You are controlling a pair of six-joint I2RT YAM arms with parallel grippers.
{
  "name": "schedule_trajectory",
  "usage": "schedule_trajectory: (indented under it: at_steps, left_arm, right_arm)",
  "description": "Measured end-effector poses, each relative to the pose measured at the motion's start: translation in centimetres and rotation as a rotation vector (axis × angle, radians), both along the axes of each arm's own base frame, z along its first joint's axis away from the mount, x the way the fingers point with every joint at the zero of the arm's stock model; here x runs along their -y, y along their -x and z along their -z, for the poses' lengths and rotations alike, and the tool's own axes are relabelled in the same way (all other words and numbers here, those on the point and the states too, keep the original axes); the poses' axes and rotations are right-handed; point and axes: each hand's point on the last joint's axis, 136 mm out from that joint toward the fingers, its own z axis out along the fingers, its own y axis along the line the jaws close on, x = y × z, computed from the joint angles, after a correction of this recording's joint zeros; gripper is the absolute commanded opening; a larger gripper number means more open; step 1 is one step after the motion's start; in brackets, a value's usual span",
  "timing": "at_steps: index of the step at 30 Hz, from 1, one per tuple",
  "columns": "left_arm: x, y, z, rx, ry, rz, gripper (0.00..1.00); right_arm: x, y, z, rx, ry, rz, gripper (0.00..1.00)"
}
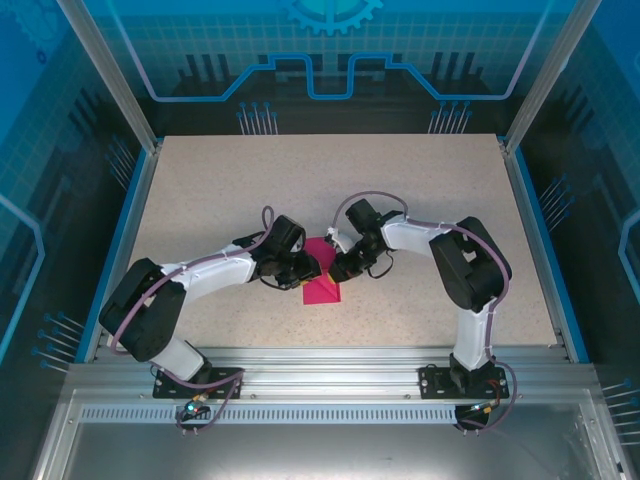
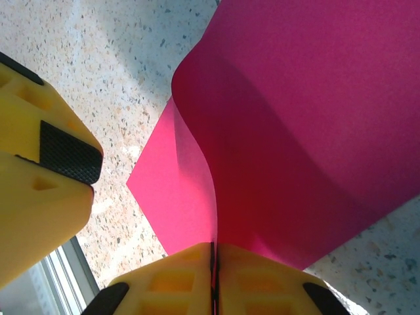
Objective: Fold a paper plane with a square sheet of paper (pick it up from the middle)
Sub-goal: Fold the triangle a second time at the center of the table.
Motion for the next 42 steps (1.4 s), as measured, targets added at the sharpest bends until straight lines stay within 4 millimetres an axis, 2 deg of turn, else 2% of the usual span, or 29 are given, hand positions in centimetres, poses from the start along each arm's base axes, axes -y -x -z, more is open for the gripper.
schedule_trajectory:
  at_steps: [10,20,28,42]
  left_arm:
    - [0.2,-0.2,0.1,-0.006,-0.011,0.001,0.28]
    - [0.4,-0.2,0.4,-0.010,-0.023,0.004,0.28]
    - [0.6,-0.5,0.5,-0.014,-0.029,0.005,0.26]
    - [0.9,-0.9,0.9,-0.013,-0.036,0.006,0.24]
  right_arm:
    - [0.0,-0.2,0.7,-0.009,0.024,-0.032,0.09]
    - [0.2,-0.8,0.4,0.014,0.037,-0.052,0.09]
    - [0.6,-0.9,1.3,0.000,0.055,-0.053,0.09]
    - [0.6,-0.9,1.7,-0.003,0.061,-0.059,0.10]
